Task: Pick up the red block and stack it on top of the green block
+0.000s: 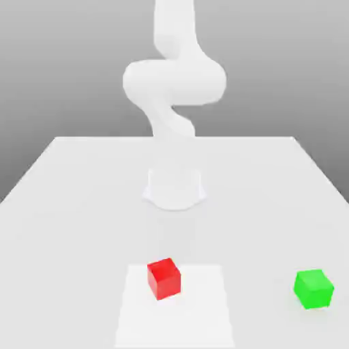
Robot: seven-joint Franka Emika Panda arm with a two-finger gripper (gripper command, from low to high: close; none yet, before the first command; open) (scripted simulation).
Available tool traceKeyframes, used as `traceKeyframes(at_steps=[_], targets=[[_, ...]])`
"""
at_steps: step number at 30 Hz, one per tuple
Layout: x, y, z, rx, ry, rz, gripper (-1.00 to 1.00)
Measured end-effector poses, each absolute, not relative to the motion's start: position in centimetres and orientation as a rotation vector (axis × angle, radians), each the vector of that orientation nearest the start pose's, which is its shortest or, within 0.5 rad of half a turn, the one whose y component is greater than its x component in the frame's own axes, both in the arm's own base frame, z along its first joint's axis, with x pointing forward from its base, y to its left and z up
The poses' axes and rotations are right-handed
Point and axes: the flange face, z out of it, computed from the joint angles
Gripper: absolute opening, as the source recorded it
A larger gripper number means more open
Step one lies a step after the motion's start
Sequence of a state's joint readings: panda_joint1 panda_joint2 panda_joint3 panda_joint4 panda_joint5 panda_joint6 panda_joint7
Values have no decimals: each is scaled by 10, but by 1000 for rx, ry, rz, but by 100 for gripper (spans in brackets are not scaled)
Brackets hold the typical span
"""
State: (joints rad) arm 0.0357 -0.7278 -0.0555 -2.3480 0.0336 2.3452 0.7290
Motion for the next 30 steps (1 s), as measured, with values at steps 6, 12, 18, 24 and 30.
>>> traceKeyframes(at_steps=[6,12,18,24,30], targets=[[428,-26,539,-2614,909,-647,0],[442,-19,413,-2758,808,-407,0],[420,-13,302,-2912,694,-195,0],[376,-21,220,-3070,575,-25,0],[376,-22,200,-3094,541,-21,0]])
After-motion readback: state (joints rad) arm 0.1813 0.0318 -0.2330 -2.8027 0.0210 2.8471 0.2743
